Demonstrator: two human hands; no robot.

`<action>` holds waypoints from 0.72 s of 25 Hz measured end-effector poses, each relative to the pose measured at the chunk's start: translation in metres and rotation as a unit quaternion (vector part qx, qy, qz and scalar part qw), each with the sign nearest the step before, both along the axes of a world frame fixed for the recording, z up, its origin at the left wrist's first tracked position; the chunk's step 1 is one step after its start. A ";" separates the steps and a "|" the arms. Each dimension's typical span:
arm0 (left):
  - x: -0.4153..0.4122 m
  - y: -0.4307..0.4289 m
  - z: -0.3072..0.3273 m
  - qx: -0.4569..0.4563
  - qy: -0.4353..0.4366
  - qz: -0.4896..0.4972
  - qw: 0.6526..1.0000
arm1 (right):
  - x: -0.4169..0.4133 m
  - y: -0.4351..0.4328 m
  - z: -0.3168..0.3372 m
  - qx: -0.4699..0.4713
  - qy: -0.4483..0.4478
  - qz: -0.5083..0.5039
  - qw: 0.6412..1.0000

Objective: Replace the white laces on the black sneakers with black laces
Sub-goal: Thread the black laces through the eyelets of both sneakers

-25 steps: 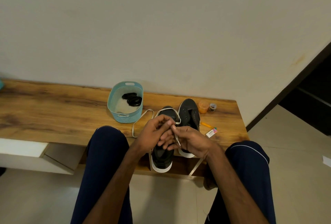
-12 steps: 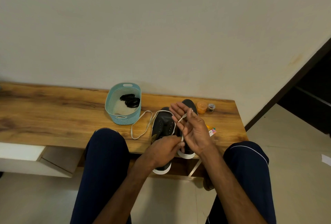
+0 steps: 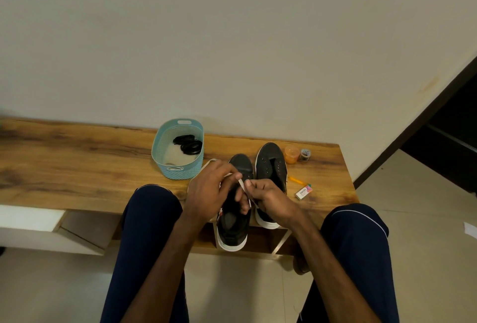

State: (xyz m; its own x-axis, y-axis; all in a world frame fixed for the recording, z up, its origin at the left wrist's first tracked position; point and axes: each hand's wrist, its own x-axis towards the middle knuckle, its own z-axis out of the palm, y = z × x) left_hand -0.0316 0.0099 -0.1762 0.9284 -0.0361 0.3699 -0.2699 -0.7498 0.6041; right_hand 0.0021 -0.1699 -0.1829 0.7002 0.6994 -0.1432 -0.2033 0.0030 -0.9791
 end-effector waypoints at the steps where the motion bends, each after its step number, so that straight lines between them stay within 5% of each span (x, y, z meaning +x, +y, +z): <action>1: 0.001 -0.001 -0.001 -0.016 -0.001 0.008 1.000 | -0.001 -0.001 0.002 0.029 0.045 0.022 0.998; 6: 0.003 -0.015 -0.004 -0.165 0.101 -0.038 0.980 | -0.007 -0.003 0.014 0.220 0.144 0.062 0.963; 11: -0.006 -0.020 -0.005 -0.052 0.214 -0.161 0.962 | 0.014 -0.011 0.016 0.328 0.125 -0.151 0.924; 15: -0.007 -0.012 -0.001 -0.044 0.202 -0.195 0.959 | 0.012 -0.007 -0.006 -0.033 -0.115 -0.140 0.983; 18: -0.004 0.000 -0.003 -0.032 0.127 -0.116 0.985 | 0.003 0.001 -0.012 -0.154 -0.128 -0.039 0.979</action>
